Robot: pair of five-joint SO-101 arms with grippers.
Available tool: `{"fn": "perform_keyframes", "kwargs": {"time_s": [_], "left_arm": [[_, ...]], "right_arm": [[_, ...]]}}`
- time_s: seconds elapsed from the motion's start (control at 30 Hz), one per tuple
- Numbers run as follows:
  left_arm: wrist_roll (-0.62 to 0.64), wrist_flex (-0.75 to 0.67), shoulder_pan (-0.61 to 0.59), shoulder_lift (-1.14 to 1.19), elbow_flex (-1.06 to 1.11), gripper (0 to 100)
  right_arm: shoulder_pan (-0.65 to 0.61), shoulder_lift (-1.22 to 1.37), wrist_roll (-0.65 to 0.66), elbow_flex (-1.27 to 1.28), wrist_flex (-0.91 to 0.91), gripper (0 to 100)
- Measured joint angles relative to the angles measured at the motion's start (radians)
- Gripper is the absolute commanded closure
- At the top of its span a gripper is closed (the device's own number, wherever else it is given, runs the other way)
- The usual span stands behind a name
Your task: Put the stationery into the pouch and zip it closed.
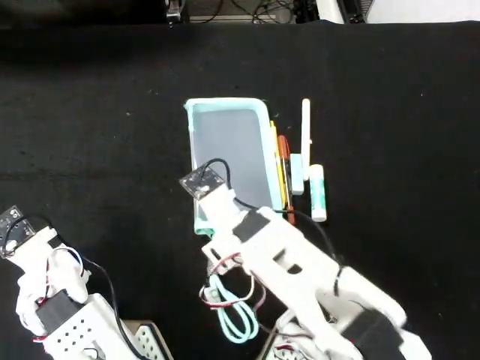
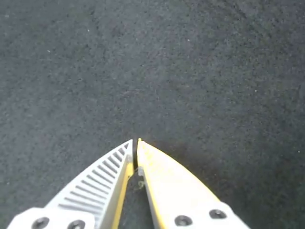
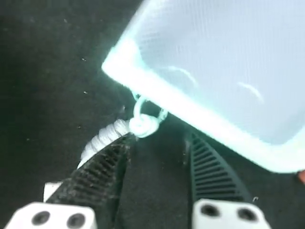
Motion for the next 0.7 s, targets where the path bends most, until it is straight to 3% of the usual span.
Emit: {"fn": "perform_keyframes", "kwargs": {"time_s": [0.33,0.5,0.7], "left_arm": [[0.000,-0.009,-0.005,0.002,0.000,96],[0.000,-0.009,-0.005,0.002,0.000,96],[0.000,-0.009,-0.005,0.002,0.000,96]], "right_arm": [[0.026,0.227,0.015,-0.195,0.147,75.4],[0.012,0.127,0.018,-0.190,0.193,75.1],[-0.097,-0.049,0.018,-0.089,0.169,75.1]]}}
